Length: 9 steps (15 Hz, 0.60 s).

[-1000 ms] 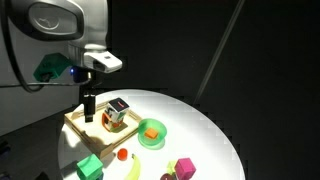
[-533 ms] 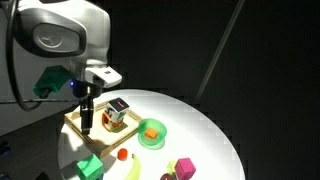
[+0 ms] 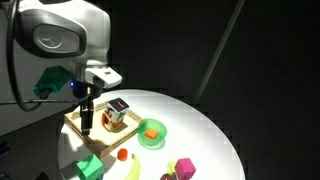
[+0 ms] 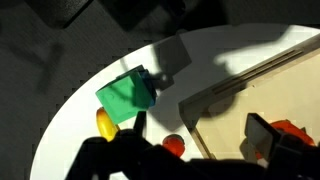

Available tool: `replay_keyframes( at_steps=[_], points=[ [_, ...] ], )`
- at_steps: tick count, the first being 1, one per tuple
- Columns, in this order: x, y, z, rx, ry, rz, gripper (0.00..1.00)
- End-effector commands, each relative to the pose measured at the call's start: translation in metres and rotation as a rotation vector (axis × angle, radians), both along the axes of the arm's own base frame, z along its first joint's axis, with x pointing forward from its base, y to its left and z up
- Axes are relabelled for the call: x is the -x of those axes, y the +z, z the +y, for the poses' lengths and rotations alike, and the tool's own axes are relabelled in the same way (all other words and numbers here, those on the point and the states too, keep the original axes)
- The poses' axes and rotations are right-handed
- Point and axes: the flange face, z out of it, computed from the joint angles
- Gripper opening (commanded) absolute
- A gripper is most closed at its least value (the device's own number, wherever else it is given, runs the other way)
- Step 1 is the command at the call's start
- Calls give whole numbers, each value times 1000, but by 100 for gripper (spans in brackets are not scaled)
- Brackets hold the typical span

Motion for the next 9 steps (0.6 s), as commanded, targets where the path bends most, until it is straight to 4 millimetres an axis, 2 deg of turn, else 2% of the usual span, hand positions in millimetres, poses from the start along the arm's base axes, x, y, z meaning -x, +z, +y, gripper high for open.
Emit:
replay_keyframes(
  at_steps=[1, 9],
  points=[
    [8, 1, -10, -10, 38, -9, 100],
    [28, -13, -33, -26, 153, 11, 100]
  ],
)
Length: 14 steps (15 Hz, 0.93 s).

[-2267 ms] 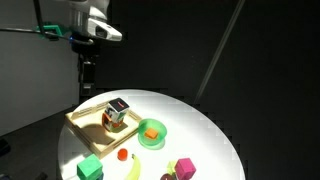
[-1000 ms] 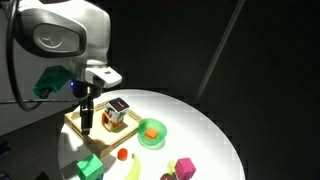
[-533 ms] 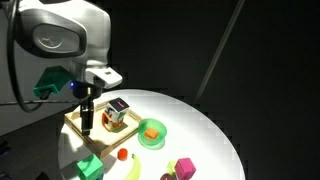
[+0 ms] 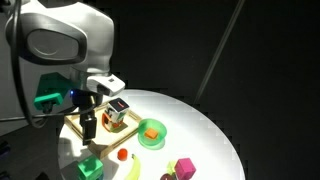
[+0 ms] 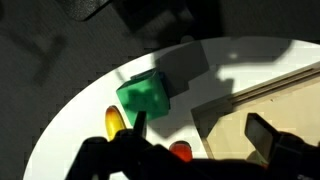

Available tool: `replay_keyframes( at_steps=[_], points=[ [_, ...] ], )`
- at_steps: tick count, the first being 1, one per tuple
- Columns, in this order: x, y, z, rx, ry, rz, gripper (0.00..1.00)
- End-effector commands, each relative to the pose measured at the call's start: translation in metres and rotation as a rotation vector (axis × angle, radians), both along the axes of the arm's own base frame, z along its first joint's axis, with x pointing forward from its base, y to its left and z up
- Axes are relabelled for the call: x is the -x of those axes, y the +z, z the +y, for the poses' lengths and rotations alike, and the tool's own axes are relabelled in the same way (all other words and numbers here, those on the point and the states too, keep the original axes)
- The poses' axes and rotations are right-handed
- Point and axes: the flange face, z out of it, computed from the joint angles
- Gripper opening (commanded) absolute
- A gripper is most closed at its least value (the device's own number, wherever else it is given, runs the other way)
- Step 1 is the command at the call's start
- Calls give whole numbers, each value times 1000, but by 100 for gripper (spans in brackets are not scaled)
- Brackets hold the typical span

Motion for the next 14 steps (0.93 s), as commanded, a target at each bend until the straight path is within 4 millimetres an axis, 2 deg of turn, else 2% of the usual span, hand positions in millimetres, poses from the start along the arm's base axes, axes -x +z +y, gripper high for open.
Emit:
replay_keyframes(
  at_steps=[1, 14],
  points=[
    [10, -8, -11, -6, 65, -4, 100],
    [25, -58, -37, 42, 179, 1, 100]
  ],
)
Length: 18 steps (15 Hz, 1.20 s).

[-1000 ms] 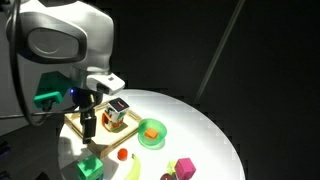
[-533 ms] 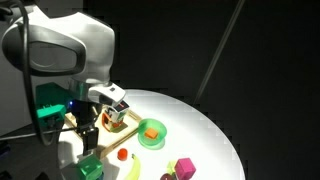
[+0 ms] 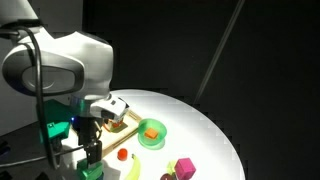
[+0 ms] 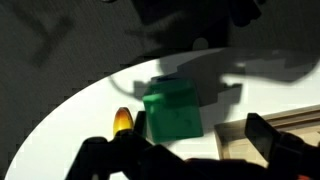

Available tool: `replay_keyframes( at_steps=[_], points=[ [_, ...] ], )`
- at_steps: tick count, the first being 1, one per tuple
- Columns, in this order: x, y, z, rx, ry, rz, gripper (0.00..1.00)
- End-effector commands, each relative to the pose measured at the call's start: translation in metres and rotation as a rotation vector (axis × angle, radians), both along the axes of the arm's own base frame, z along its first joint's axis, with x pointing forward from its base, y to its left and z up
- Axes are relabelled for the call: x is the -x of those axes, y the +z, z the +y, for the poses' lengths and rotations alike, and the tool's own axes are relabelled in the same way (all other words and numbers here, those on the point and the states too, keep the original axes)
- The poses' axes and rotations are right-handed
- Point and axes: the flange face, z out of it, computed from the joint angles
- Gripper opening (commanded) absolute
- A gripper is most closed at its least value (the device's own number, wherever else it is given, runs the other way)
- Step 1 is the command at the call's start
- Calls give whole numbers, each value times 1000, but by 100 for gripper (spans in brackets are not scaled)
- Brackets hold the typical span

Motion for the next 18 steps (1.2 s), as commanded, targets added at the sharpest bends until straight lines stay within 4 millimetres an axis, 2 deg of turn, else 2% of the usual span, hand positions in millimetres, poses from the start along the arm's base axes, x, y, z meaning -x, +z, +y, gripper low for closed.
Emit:
replay_keyframes(
  at_steps=[1, 18],
  points=[
    [7, -9, -11, 22, 29, -1, 100],
    [9, -33, -21, 38, 35, -1, 100]
  ],
)
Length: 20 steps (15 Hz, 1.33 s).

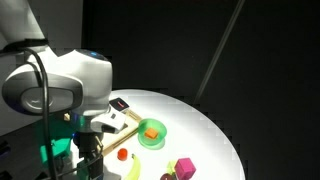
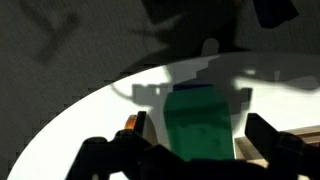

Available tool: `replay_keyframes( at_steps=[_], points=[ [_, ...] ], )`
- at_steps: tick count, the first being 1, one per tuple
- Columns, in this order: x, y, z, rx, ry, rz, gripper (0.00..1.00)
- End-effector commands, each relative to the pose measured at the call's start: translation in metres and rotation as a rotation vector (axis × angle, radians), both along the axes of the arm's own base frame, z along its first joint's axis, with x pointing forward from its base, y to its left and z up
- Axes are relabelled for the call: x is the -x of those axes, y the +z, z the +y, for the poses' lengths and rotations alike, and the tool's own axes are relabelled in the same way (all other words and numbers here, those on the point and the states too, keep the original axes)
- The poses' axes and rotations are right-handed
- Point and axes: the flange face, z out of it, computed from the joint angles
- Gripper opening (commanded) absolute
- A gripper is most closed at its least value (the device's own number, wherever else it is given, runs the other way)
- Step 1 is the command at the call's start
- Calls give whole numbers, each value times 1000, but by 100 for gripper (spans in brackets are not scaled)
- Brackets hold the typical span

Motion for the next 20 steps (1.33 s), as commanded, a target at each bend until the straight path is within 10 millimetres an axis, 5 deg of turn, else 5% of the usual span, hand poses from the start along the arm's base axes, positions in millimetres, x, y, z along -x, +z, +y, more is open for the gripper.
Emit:
replay_keyframes(
  at_steps=[1, 3, 4, 6, 10, 20],
  points=[
    [-1, -3, -7, 12, 14, -8, 100],
    [-1, -5, -8, 14, 12, -5, 99],
    [-1, -6, -8, 12, 8, 2, 74],
    [-1, -8, -7, 9, -8, 12, 68],
    [0, -2, -5, 1, -38, 24, 36],
    [-7, 36, 0, -27, -105, 52, 31]
  ],
)
